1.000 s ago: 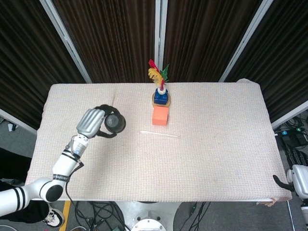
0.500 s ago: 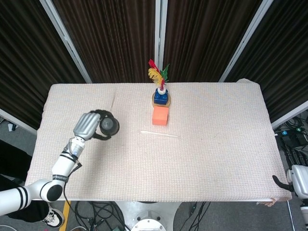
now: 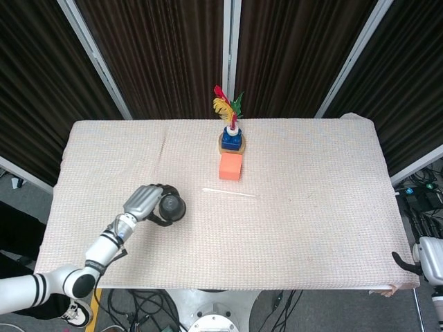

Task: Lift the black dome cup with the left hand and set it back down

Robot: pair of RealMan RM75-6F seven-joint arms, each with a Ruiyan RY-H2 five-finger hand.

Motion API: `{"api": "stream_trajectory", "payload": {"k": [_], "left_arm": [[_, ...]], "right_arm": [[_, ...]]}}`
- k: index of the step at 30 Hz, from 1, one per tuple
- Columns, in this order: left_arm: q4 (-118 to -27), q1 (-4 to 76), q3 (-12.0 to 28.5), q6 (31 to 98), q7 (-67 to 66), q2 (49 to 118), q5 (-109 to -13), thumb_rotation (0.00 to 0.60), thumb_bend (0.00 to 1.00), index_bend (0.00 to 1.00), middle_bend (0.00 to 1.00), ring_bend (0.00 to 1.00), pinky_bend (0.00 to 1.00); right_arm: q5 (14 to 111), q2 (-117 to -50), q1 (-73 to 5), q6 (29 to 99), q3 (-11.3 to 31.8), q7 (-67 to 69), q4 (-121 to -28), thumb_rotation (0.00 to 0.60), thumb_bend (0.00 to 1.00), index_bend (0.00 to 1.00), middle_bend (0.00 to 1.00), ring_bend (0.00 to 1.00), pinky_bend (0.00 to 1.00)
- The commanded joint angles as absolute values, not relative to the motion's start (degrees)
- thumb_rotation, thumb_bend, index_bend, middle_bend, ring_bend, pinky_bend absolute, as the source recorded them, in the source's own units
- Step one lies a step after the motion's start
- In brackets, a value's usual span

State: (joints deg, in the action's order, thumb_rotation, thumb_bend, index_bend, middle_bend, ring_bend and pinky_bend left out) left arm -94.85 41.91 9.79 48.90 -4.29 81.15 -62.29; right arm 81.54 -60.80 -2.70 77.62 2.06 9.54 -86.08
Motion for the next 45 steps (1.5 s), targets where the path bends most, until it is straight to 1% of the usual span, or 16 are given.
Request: {"api": "stream_trajectory", "payload": {"k": [1, 5, 8, 10, 13, 16, 18, 22, 24, 26, 28, 31, 36, 39, 42, 45], "left_arm": [[-94.45, 43.17, 10.03, 53.12, -5.77, 87.67, -68.13, 0.6, 0.25, 0.48, 0.52, 0.29, 0.29], [-92.9, 43.37, 11.38, 55.98, -8.21, 88.92, -68.16, 0.6, 0.25, 0.48, 0.52, 0.29, 0.29], [-90.04, 42.23, 12.85, 57.3, -8.85, 86.07, -65.08, 0.6, 0.25, 0.48, 0.52, 0.29, 0.29], [-85.39, 41.74, 14.48, 57.5, -9.21, 83.9, -61.81, 0.6, 0.25, 0.49, 0.52, 0.29, 0.29], [-77.32, 42.13, 18.27, 55.25, -8.16, 82.87, -53.99, 0.6, 0.25, 0.49, 0.52, 0.29, 0.29], [-73.78, 43.58, 20.61, 52.11, -7.28, 83.27, -49.29, 0.6, 0.25, 0.49, 0.52, 0.29, 0.29], [-77.76, 44.11, 19.37, 50.98, -7.48, 83.91, -50.72, 0.6, 0.25, 0.49, 0.52, 0.29, 0.29], [-93.54, 44.48, 13.06, 46.7, -7.68, 85.75, -57.57, 0.6, 0.25, 0.49, 0.52, 0.29, 0.29], [-98.4, 44.64, 10.47, 46.89, -8.46, 88.46, -61.42, 0.6, 0.24, 0.49, 0.52, 0.29, 0.29], [-100.03, 44.88, 9.29, 47.76, -9.66, 90.33, -63.48, 0.6, 0.25, 0.49, 0.52, 0.29, 0.29], [-100.34, 45.32, 9.63, 48.62, -10.92, 90.61, -63.36, 0.6, 0.25, 0.49, 0.52, 0.29, 0.29], [-96.72, 45.66, 12.51, 51.04, -12.55, 89.15, -59.76, 0.6, 0.25, 0.48, 0.52, 0.29, 0.29], [-84.59, 46.78, 17.41, 52.39, -14.3, 85.84, -51.3, 0.6, 0.25, 0.48, 0.53, 0.29, 0.29], [-79.69, 46.82, 18.59, 52.88, -14.44, 85.54, -48.15, 0.6, 0.25, 0.49, 0.53, 0.29, 0.29], [-83.67, 45.25, 17.19, 53.19, -12.29, 84.68, -50.49, 0.6, 0.25, 0.48, 0.53, 0.29, 0.29], [-95.48, 42.67, 13.03, 52.45, -8.43, 82.64, -58.12, 0.6, 0.25, 0.48, 0.53, 0.29, 0.29]], "right_arm": [[81.47, -60.88, -2.81, 77.43, 2.05, 9.34, -86.2, 0.6, 0.16, 0.0, 0.0, 0.0, 0.0], [81.55, -60.83, -2.8, 77.55, 2.07, 9.37, -86.31, 0.6, 0.16, 0.0, 0.0, 0.0, 0.0], [81.36, -60.76, -2.7, 77.57, 2.12, 9.78, -86.07, 0.6, 0.16, 0.0, 0.0, 0.0, 0.0], [81.35, -60.71, -2.63, 77.72, 2.16, 9.92, -86.0, 0.6, 0.16, 0.0, 0.0, 0.0, 0.0], [81.68, -60.48, -2.42, 78.48, 2.22, 9.71, -86.4, 0.6, 0.16, 0.0, 0.0, 0.0, 0.0], [81.86, -60.2, -2.16, 79.36, 2.38, 9.41, -86.92, 0.6, 0.16, 0.0, 0.0, 0.0, 0.0], [81.67, -60.15, -2.12, 79.41, 2.46, 9.19, -87.03, 0.6, 0.16, 0.0, 0.0, 0.0, 0.0], [81.59, -60.49, -2.4, 78.42, 2.19, 9.13, -86.84, 0.6, 0.16, 0.0, 0.0, 0.0, 0.0], [81.98, -60.57, -2.39, 78.39, 1.95, 9.28, -86.7, 0.6, 0.16, 0.0, 0.0, 0.0, 0.0], [81.95, -60.53, -2.31, 78.51, 2.0, 9.69, -86.49, 0.6, 0.16, 0.0, 0.0, 0.0, 0.0], [81.61, -60.49, -2.27, 78.49, 2.2, 10.32, -86.07, 0.6, 0.16, 0.0, 0.0, 0.0, 0.0], [81.24, -60.61, -2.4, 78.02, 2.32, 10.84, -85.61, 0.6, 0.16, 0.0, 0.0, 0.0, 0.0], [81.67, -60.81, -2.62, 77.82, 2.13, 10.07, -85.88, 0.6, 0.16, 0.0, 0.0, 0.0, 0.0], [81.65, -60.86, -2.72, 77.81, 2.17, 9.42, -86.32, 0.6, 0.16, 0.0, 0.0, 0.0, 0.0], [81.58, -60.91, -2.79, 77.6, 2.09, 8.81, -86.63, 0.6, 0.16, 0.0, 0.0, 0.0, 0.0], [81.61, -60.94, -2.92, 77.36, 2.01, 8.46, -86.9, 0.6, 0.16, 0.0, 0.0, 0.0, 0.0]]}}
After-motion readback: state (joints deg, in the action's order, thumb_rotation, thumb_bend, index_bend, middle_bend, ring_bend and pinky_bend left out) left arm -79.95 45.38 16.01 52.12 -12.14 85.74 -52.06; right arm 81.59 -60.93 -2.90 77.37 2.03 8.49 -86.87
